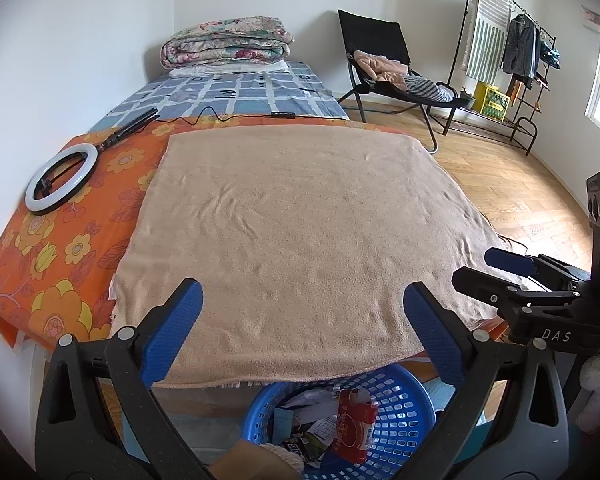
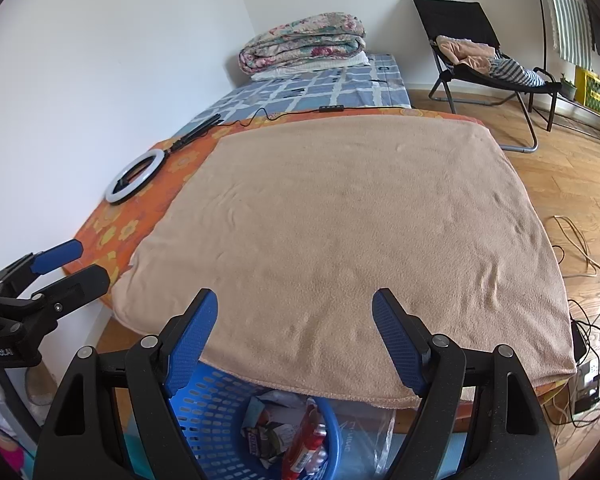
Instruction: Collect trash
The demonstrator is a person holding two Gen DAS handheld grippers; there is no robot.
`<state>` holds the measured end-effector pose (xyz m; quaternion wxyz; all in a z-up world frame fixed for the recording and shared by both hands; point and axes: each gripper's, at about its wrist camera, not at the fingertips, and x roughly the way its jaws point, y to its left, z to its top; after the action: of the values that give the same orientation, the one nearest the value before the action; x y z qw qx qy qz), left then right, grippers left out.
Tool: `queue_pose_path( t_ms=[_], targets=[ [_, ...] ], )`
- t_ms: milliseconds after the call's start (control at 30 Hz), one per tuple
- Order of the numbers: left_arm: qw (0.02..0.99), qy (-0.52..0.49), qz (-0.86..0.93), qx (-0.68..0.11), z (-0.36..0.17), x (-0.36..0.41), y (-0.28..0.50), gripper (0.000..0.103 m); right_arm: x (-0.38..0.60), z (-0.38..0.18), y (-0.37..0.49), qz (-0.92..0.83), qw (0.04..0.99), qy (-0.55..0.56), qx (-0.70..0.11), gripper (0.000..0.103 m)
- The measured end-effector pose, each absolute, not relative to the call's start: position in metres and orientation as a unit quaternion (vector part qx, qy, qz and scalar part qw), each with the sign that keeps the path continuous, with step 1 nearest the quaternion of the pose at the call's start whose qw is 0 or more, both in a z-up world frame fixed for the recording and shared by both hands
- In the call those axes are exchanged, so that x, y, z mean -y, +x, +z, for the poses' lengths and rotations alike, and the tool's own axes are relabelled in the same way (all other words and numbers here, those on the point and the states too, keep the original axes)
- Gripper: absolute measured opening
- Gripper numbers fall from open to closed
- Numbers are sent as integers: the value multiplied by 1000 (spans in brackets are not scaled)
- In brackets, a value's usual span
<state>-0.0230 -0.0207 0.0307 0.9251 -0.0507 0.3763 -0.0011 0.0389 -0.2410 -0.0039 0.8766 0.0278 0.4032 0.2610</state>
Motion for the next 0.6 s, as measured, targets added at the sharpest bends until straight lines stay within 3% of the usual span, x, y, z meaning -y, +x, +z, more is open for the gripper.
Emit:
queue_pose_path(
  t_ms=[600],
  targets=[
    [931,-35,2,-363,28,25,-29,102,241,-5,38,260,877,24,-403,80]
  ],
)
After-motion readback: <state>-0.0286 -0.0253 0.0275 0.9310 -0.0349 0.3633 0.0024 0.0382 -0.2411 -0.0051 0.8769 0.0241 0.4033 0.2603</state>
